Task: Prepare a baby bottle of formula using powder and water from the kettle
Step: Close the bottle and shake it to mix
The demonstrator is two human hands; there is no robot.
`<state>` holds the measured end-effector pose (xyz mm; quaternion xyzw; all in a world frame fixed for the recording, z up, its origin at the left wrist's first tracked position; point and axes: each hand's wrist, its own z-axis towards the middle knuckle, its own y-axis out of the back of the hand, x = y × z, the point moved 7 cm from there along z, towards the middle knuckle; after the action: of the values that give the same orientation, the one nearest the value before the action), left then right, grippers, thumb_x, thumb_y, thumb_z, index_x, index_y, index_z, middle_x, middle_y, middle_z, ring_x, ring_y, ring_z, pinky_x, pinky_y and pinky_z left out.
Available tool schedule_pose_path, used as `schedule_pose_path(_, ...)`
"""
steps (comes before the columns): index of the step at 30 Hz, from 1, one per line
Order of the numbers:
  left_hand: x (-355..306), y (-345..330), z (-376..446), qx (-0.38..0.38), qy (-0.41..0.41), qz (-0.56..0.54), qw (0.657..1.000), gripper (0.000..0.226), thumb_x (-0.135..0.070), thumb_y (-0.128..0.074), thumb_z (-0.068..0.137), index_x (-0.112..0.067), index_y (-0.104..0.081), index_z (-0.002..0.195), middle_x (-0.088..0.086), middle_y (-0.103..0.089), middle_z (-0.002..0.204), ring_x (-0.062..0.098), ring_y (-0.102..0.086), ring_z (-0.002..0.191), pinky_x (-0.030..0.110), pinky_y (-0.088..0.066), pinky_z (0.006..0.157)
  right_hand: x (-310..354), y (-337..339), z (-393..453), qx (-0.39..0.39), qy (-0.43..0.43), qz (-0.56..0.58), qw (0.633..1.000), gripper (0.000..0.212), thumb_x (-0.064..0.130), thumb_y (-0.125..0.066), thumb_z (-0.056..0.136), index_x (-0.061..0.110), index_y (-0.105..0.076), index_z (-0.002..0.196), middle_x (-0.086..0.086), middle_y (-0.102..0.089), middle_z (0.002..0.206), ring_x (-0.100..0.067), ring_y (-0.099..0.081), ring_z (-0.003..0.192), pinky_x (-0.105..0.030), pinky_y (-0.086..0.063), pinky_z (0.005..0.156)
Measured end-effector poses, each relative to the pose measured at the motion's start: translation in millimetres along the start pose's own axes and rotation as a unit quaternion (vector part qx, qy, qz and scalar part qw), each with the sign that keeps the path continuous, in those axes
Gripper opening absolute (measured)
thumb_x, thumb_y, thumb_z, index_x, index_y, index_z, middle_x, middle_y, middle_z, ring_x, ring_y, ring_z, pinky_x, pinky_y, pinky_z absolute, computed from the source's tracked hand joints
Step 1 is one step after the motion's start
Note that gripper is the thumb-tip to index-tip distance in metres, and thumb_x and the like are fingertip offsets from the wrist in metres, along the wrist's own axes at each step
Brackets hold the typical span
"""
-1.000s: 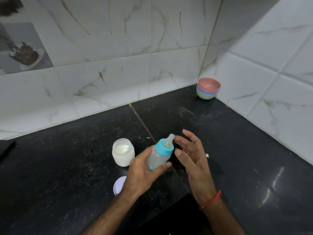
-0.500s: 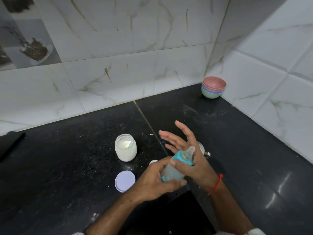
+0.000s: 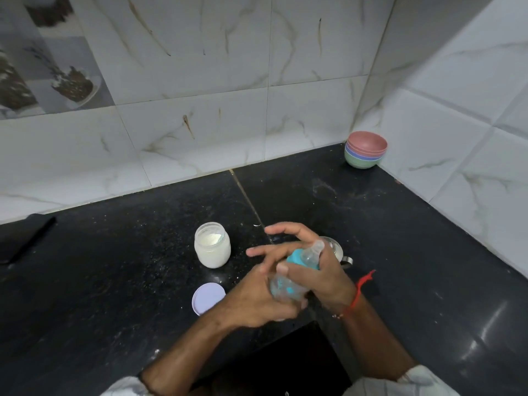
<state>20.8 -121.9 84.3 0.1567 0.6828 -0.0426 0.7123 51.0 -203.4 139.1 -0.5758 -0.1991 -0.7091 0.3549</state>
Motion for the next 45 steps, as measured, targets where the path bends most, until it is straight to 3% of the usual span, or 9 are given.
schedule_pose_path(6,-27,18,10,-0.22,-0.056,0.307,0.924,0.07,-0.056,-0.068,0.07,-0.021,-0.063,0.131,-0.01,-0.073,0.101,0.008,-0.068,0.088,0.024,-0.056,0.077,-18,20,-6,-0.401,0.021,0.016,0.916,0.007,0.008,-0.066,0.087,0.008,-0.068,0.094,-0.019,-0.075,0.08,-0.032,-0.077,0.094,-0.054,-0.06,0.091)
schedule_pose_path(12,-18,0,10,-0.021,0.022,0.004,1.0,0.052,0.0,-0.074,0.076,-0.029,-0.065,0.117,0.011,-0.072,0.092,0.011,-0.069,0.082,0.029,-0.057,0.069,7,12,4,-0.079,0.036,-0.024,0.996,0.022,0.0,-0.067,0.086,0.009,-0.064,0.106,-0.01,-0.077,0.085,-0.04,-0.073,0.099,-0.055,-0.058,0.092)
schedule_pose_path(16,-32,11,9,-0.192,-0.002,0.211,0.958,0.044,-0.028,-0.082,0.074,-0.034,-0.062,0.114,-0.012,-0.072,0.091,0.0,-0.07,0.079,0.026,-0.061,0.077,9,20,-1,-0.286,0.07,-0.037,0.955,0.003,0.002,-0.062,0.087,0.005,-0.062,0.088,-0.004,-0.073,0.07,-0.036,-0.076,0.089,-0.037,-0.06,0.082)
schedule_pose_path(20,-32,12,9,-0.226,-0.004,0.286,0.931,0.068,-0.056,-0.058,0.073,-0.028,-0.057,0.136,-0.005,-0.074,0.107,0.017,-0.072,0.093,0.039,-0.061,0.079,-3,21,-10,-0.424,0.028,-0.045,0.904,0.01,0.013,-0.071,0.088,0.01,-0.066,0.096,-0.011,-0.077,0.083,-0.026,-0.078,0.086,-0.048,-0.062,0.084)
schedule_pose_path(27,-9,23,5,-0.167,0.044,0.085,0.981,0.067,-0.028,-0.089,0.075,-0.04,-0.037,0.116,-0.01,-0.064,0.11,-0.001,-0.069,0.09,0.029,-0.061,0.072,-2,18,-9,-0.154,0.021,-0.159,0.975,0.1,0.004,-0.079,0.085,0.037,-0.015,0.155,-0.001,-0.058,0.139,-0.02,-0.063,0.124,-0.034,-0.057,0.097)
schedule_pose_path(30,-11,26,4,-0.146,0.02,0.077,0.986,0.089,-0.009,-0.09,0.076,-0.036,-0.026,0.131,-0.002,-0.057,0.123,0.004,-0.065,0.109,0.026,-0.06,0.085,5,20,-10,-0.102,0.015,-0.225,0.969,0.099,0.012,-0.083,0.082,0.048,-0.025,0.152,0.006,-0.058,0.136,-0.024,-0.064,0.123,-0.043,-0.06,0.094)
schedule_pose_path(36,-6,30,0,-0.103,-0.017,-0.072,0.992,0.122,-0.015,-0.089,0.068,-0.055,-0.008,0.15,-0.008,-0.032,0.154,0.003,-0.059,0.127,0.033,-0.058,0.1,18,46,-14,-0.294,0.069,-0.048,0.952,0.083,0.003,-0.083,0.076,0.033,-0.043,0.143,-0.01,-0.069,0.124,-0.025,-0.071,0.106,-0.039,-0.062,0.086)
schedule_pose_path(40,4,61,-15,-0.241,-0.016,-0.126,0.962,0.097,-0.009,-0.065,0.074,-0.051,-0.022,0.15,-0.01,-0.039,0.154,0.012,-0.06,0.124,0.028,-0.059,0.085,3,87,-29,-0.434,0.142,0.281,0.844,0.071,0.019,-0.068,0.092,0.023,-0.032,0.153,-0.004,-0.074,0.119,-0.019,-0.072,0.103,-0.037,-0.063,0.077)
schedule_pose_path(45,20,79,-26,-0.335,0.045,-0.127,0.932,0.07,0.003,-0.058,0.098,-0.039,-0.035,0.149,-0.006,-0.05,0.146,0.015,-0.066,0.114,0.03,-0.059,0.08,-24,50,-11,-0.293,0.003,0.102,0.951,0.089,0.018,-0.095,0.066,0.031,-0.05,0.142,-0.014,-0.068,0.126,-0.038,-0.065,0.112,-0.053,-0.057,0.094)
